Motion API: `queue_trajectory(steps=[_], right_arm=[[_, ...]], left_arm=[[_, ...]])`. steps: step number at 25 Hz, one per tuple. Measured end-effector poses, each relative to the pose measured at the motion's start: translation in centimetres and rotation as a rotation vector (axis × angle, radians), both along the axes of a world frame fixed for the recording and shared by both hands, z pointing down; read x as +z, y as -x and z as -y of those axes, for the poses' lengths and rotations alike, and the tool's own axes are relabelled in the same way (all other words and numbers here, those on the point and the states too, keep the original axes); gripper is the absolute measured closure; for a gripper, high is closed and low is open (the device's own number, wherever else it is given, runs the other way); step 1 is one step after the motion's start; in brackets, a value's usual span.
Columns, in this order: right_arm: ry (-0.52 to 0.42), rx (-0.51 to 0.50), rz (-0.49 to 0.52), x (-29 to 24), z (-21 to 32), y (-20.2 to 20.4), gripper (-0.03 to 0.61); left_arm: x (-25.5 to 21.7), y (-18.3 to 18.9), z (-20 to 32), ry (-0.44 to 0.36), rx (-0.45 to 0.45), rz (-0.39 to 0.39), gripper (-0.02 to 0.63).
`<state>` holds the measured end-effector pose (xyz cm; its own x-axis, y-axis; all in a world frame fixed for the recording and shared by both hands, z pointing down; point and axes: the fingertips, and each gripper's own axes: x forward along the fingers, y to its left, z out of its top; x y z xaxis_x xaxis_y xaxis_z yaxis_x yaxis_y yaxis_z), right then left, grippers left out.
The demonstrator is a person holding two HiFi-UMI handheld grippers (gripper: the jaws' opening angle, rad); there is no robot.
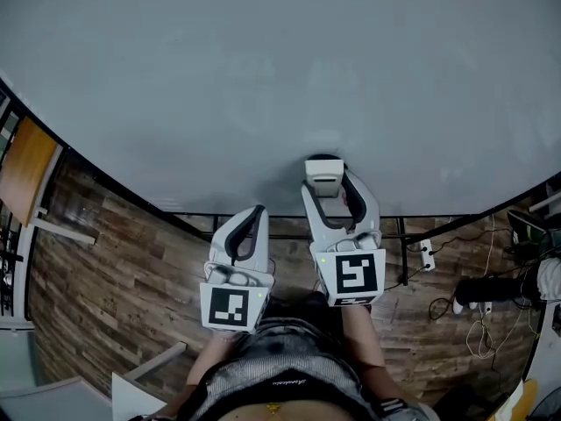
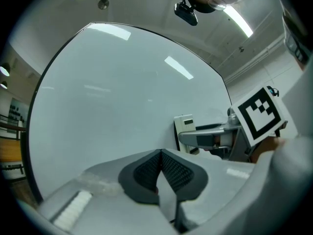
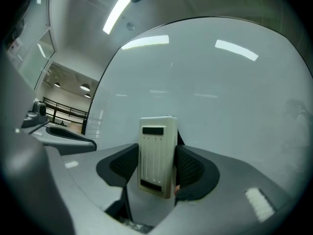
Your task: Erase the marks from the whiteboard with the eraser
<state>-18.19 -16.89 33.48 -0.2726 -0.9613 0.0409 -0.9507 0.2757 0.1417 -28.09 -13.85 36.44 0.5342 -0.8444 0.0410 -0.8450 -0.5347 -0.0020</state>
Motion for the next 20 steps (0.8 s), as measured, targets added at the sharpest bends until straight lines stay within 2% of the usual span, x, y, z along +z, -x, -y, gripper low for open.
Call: queue_trajectory(steps=[4, 8, 14, 20], right_arm=[[-0.009, 0.041, -0.003, -0.3, 0.0, -0.5, 0.336], [-0.041, 0.076, -0.002, -0.9, -0.3, -2.7, 0.336], [-0.043, 0.16, -0.005, -1.3, -1.4, -9.4, 0.334], [-0.031, 0.233, -0.01, -0.9, -2.0, -15.3, 0.334]], left_arm=[[0.0, 0.4, 0.2, 0.001, 0.034, -0.001, 0.609], [-0.2, -1.0, 0.1, 0.005, 0.078, -0.005, 0.609], [-1.0, -5.9, -0.6, -0.004, 0.151, -0.02, 0.609], [-0.7, -10.2, -0.7, -0.007, 0.171, -0.014, 0.609]])
